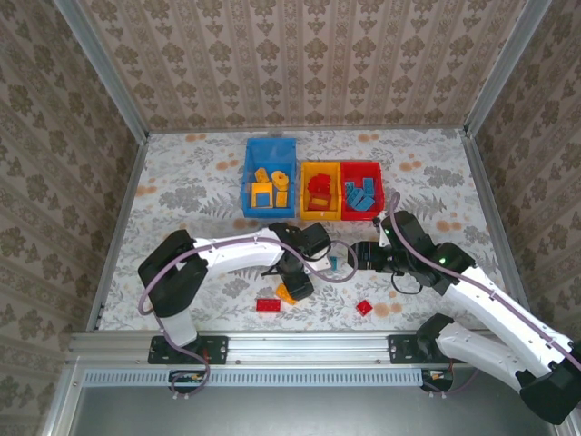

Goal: Sort the legos into containers by color

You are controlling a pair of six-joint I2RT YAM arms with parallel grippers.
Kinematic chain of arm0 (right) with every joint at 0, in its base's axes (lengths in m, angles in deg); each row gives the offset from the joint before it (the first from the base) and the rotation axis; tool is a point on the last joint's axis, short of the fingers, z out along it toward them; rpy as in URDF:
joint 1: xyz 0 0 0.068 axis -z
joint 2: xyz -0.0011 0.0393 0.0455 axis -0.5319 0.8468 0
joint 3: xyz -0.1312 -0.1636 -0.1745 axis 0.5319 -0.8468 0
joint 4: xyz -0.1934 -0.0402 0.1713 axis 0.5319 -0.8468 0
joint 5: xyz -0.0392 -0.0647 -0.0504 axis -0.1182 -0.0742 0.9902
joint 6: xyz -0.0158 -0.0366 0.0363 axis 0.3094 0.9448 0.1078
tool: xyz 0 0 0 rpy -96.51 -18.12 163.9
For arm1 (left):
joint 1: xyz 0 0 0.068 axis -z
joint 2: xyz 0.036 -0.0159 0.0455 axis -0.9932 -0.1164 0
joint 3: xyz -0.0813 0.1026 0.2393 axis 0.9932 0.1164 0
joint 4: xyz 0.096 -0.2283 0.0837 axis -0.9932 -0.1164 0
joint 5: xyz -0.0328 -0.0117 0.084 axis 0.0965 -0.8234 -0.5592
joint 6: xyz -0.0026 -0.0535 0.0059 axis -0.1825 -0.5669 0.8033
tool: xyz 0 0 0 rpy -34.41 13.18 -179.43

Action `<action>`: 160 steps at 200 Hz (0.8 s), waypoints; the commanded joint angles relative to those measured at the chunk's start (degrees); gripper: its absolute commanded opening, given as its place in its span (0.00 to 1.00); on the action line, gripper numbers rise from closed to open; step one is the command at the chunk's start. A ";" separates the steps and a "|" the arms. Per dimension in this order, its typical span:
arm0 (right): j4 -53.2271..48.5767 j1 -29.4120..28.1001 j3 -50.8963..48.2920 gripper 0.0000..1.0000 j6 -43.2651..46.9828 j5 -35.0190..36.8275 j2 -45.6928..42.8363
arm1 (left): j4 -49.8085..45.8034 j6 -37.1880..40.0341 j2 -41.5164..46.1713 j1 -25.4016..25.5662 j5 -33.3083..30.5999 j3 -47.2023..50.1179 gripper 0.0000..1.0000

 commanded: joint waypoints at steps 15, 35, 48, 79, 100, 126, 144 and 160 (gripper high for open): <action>-1.51 -0.30 -0.47 0.70 -0.71 -1.05 -0.59 | 0.01 -0.88 -1.47 -0.01 1.65 -0.60 0.50; -1.40 -0.32 -0.54 0.70 -0.63 -1.23 -0.21 | -0.31 -0.75 -1.38 -0.25 2.45 -0.66 0.44; -1.34 -0.28 -0.62 0.70 -0.62 -1.23 -0.09 | -0.55 -0.74 -1.43 -0.36 2.95 -0.73 0.44; -0.65 -0.28 -0.78 0.70 -0.67 -1.38 0.17 | -0.48 -0.75 -2.03 -0.41 3.85 0.00 0.42; -0.18 -0.33 -0.92 0.70 -0.97 -1.49 0.19 | -0.25 -0.48 -2.04 -0.99 4.18 0.92 0.44; -0.30 -0.28 -0.98 0.70 -1.20 -1.48 0.18 | -0.55 0.32 -1.48 -1.75 4.18 0.74 0.54; -0.25 -0.28 -1.07 0.70 -1.25 -1.41 0.24 | -0.81 0.57 -0.90 -1.86 4.59 0.35 0.55; -0.16 -0.32 -1.17 0.70 -1.42 -1.41 0.35 | -0.99 0.64 -0.97 -1.75 5.43 0.03 0.53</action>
